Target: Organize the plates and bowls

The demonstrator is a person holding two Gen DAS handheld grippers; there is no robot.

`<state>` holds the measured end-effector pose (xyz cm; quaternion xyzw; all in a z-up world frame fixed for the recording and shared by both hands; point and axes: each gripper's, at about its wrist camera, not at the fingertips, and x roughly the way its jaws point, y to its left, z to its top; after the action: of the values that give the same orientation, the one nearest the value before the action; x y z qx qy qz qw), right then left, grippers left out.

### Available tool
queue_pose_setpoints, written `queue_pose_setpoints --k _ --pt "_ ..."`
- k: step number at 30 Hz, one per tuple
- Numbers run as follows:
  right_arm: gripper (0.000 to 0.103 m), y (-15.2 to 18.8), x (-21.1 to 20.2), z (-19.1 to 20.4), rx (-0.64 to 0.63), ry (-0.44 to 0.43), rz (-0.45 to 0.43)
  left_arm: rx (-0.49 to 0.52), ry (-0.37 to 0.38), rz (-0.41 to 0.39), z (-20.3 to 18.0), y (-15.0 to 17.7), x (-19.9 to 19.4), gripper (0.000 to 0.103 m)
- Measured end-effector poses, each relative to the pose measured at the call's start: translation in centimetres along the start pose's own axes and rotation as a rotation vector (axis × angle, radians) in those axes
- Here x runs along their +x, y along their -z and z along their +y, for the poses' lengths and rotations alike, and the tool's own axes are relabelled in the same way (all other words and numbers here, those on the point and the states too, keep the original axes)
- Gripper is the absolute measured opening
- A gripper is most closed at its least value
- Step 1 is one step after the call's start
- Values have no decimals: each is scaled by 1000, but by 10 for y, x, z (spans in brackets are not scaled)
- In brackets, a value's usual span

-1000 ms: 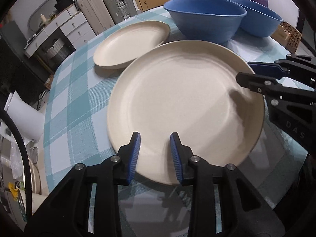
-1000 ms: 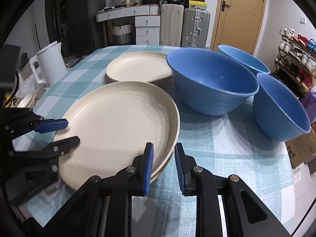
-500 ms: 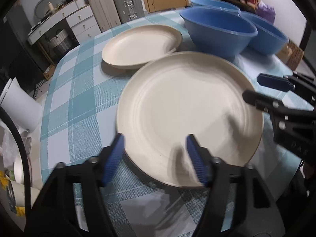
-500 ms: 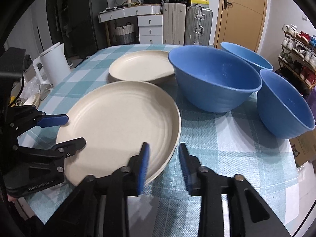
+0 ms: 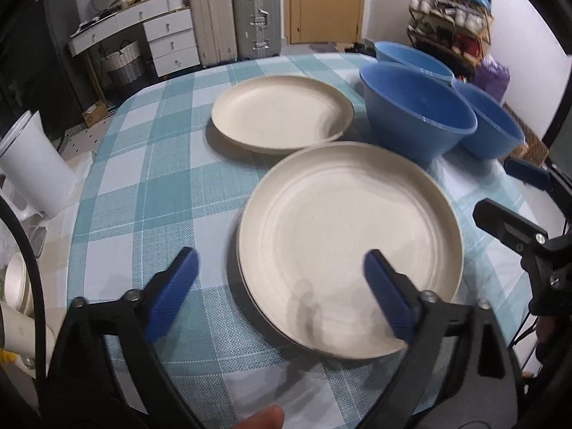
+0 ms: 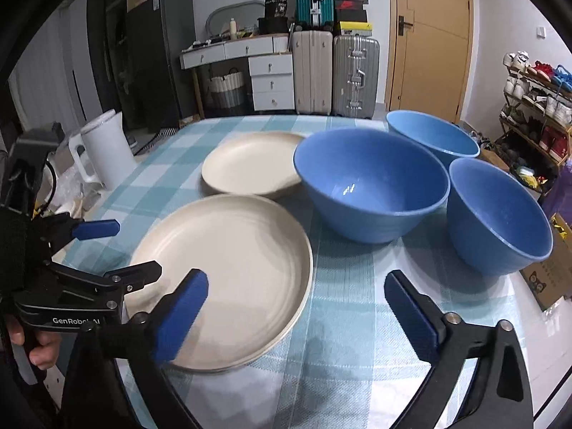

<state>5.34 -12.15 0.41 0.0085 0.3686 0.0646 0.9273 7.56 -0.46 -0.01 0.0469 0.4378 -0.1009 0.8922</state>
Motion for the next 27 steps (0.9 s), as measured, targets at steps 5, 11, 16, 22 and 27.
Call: queue_pose_setpoints --k 5,11,16,22,27 --pt "102 -11 -5 0 -24 -5 -19 -35 -11 -36 5 -5 -11 102" --pt "102 -28 -6 1 -56 -44 -27 -110 -2 -59 20 -10 -15 102" --pt "102 -47 -4 1 -71 -73 -26 -158 -26 -49 33 -17 -13 102" --pt "102 -69 -6 1 -89 -75 -44 -199 -45 -73 47 -33 -16 102" --pt "102 -89 -13 -2 -88 -69 -82 -223 -64 -98 58 -53 -20 102"
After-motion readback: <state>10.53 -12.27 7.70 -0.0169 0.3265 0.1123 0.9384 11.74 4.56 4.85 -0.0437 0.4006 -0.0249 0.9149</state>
